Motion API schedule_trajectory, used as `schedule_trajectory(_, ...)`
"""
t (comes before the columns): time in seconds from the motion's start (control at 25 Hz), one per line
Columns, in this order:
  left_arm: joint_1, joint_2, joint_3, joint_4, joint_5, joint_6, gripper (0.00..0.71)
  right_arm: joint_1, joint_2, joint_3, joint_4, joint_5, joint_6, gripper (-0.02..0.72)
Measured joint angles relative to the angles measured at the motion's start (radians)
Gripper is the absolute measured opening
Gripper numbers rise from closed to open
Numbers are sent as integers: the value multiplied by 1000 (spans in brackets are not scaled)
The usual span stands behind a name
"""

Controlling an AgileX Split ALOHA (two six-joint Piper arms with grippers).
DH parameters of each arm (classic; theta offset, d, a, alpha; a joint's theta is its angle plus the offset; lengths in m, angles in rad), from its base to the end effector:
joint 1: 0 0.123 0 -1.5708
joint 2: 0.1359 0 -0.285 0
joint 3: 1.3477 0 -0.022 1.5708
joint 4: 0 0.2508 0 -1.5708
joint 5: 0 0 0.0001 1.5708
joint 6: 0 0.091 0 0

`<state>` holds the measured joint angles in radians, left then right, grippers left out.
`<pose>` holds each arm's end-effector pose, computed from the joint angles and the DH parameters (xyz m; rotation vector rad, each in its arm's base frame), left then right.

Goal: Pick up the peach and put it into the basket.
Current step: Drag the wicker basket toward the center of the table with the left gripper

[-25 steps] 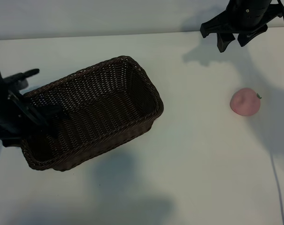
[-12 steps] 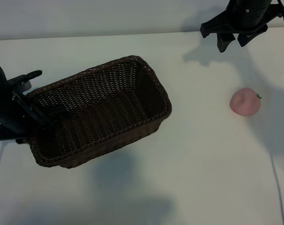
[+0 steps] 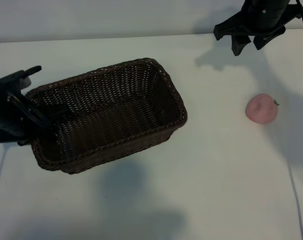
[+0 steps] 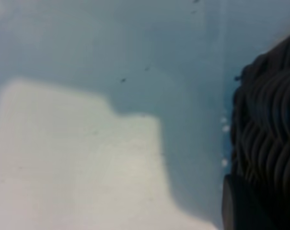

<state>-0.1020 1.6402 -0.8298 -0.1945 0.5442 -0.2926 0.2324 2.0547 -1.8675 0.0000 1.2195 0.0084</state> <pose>0.2859 -0.0384 0.1663 -0.4861 2.8166 -0.2622 0.4280 0.1013 0.2637 -0.3232 2.8737 0.0439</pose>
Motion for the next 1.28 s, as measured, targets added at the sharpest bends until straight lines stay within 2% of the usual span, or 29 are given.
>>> schedule_trajectory(0.12, 0, -23, -2, -44, 3, 71, 177, 0, 0, 0, 0, 0, 0, 483)
schedule_trajectory(0.36, 0, -26, -68, -105, 80, 219, 176, 0, 0, 0, 0, 0, 0, 483)
schedule_trajectory(0.68, 0, -16, -248, -116, 164, 270, 176, 0, 0, 0, 0, 0, 0, 483)
schedule_trajectory(1.0, 0, 129, -434, -131, 220, 309, 174, 0, 0, 0, 0, 0, 0, 483)
schedule_trajectory(1.28, -14, 272, -516, -272, 223, 408, 173, 0, 0, 0, 0, 0, 0, 483)
